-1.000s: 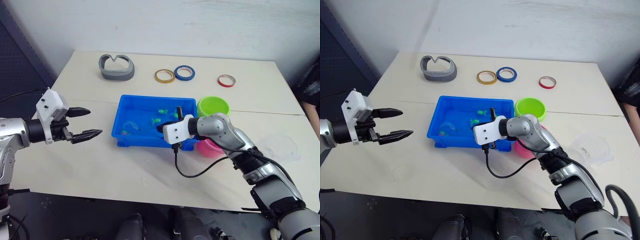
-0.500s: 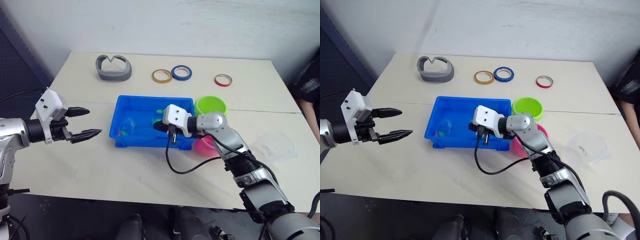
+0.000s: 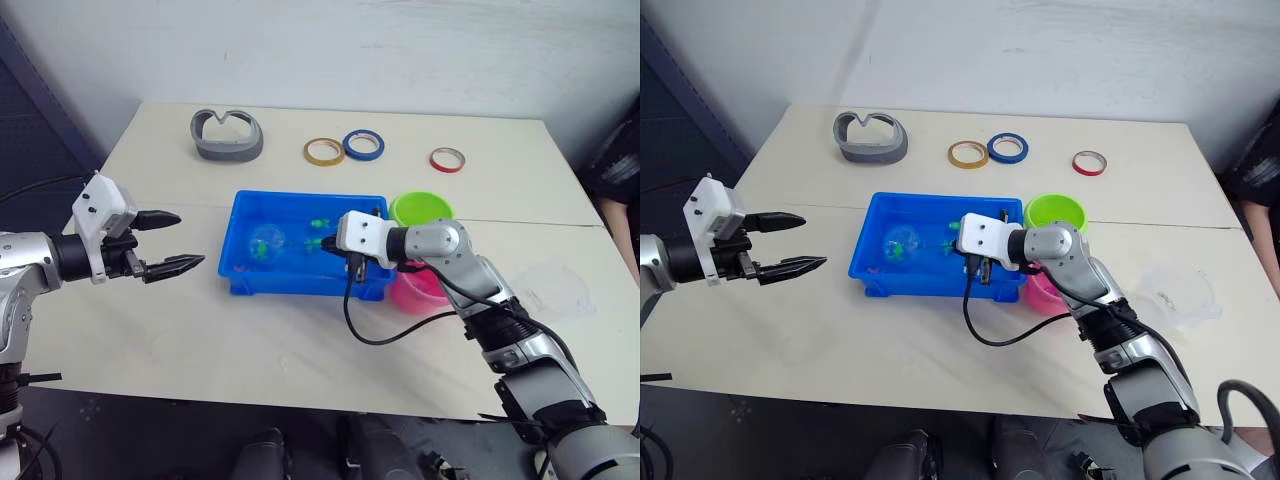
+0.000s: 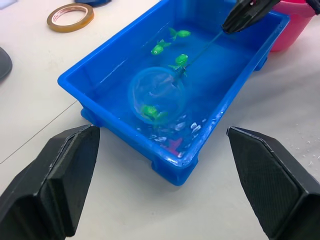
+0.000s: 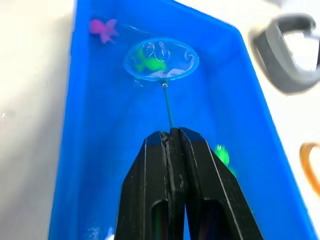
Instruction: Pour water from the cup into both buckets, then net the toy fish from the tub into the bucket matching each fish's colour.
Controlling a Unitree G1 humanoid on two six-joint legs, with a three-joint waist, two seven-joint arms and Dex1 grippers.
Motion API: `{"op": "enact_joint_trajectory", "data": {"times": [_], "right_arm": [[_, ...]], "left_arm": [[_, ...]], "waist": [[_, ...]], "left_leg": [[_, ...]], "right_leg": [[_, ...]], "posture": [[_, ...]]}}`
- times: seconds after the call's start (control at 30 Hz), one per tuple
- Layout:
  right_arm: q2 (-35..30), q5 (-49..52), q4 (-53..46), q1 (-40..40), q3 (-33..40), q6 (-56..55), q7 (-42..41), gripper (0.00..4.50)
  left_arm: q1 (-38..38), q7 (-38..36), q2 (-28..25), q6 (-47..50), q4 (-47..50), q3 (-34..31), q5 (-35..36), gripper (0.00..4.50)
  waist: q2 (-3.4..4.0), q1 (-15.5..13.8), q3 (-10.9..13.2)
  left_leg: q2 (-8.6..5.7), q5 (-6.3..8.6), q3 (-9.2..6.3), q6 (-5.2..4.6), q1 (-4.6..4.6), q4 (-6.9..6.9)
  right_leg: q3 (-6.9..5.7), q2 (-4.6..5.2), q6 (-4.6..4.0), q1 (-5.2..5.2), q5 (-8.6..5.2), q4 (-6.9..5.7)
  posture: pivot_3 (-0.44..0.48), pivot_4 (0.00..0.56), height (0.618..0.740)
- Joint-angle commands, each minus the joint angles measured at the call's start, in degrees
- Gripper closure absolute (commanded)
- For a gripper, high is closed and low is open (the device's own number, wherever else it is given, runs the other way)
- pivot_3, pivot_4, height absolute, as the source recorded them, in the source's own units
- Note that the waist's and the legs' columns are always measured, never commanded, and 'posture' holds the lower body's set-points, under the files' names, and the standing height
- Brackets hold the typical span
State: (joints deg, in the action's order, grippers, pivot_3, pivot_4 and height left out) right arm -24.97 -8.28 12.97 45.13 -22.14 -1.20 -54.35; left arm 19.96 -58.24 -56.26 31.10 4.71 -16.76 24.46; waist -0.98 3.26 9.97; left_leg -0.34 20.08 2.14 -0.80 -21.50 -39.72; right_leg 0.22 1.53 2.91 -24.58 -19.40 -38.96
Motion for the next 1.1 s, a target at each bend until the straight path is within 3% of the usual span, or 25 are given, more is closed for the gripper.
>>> {"op": "enact_joint_trajectory", "data": {"times": [0.03, 0.6, 0.83, 1.1], "right_arm": [[-1.61, -3.75, 0.35, 0.51, -1.58, -10.79, 1.34, 4.5], [-1.08, -13.5, 11.17, 4.58, -3.75, -22.54, 6.79, 4.5], [2.52, -5.21, 7.45, 1.66, -2.12, -13.65, -0.53, 4.5], [5.4, 3.28, 3.5, 1.2, 2.39, 5.57, -3.67, 4.5]], "left_arm": [[1.12, -0.27, -0.52, -0.98, -0.18, -0.11, 0.27, 0.06], [-0.25, -0.84, -1.66, -0.94, 0.12, -0.76, 0.42, 0.06], [-0.13, -1.27, -2.37, -0.82, 0.04, -0.86, 0.49, 0.06], [-0.28, -0.81, -2.07, -0.96, 0.35, -1.08, 0.45, 0.06]], "waist": [[0.0, -0.05, 0.0], [0.0, -0.04, 0.0], [0.0, -0.05, 0.0], [0.0, -0.06, 0.0]], "left_leg": [[0.0, 0.0, 0.0, 0.0, 0.0, 0.0], [0.0, -0.01, 0.0, 0.01, 0.0, 0.0], [0.0, -0.02, 0.0, 0.02, 0.02, -0.01], [0.0, -0.01, 0.0, 0.02, 0.02, 0.0]], "right_leg": [[0.0, 0.0, 0.0, 0.0, 0.0, 0.0], [-0.01, 0.0, 0.0, 0.01, 0.0, 0.01], [-0.01, 0.0, 0.0, 0.02, 0.0, -0.03], [-0.01, 0.01, 0.0, 0.02, 0.0, -0.02]], "posture": [[0.0, 0.15, 0.74], [0.0, 0.15, 0.74], [0.0, 0.15, 0.74], [0.0, 0.15, 0.74]]}}
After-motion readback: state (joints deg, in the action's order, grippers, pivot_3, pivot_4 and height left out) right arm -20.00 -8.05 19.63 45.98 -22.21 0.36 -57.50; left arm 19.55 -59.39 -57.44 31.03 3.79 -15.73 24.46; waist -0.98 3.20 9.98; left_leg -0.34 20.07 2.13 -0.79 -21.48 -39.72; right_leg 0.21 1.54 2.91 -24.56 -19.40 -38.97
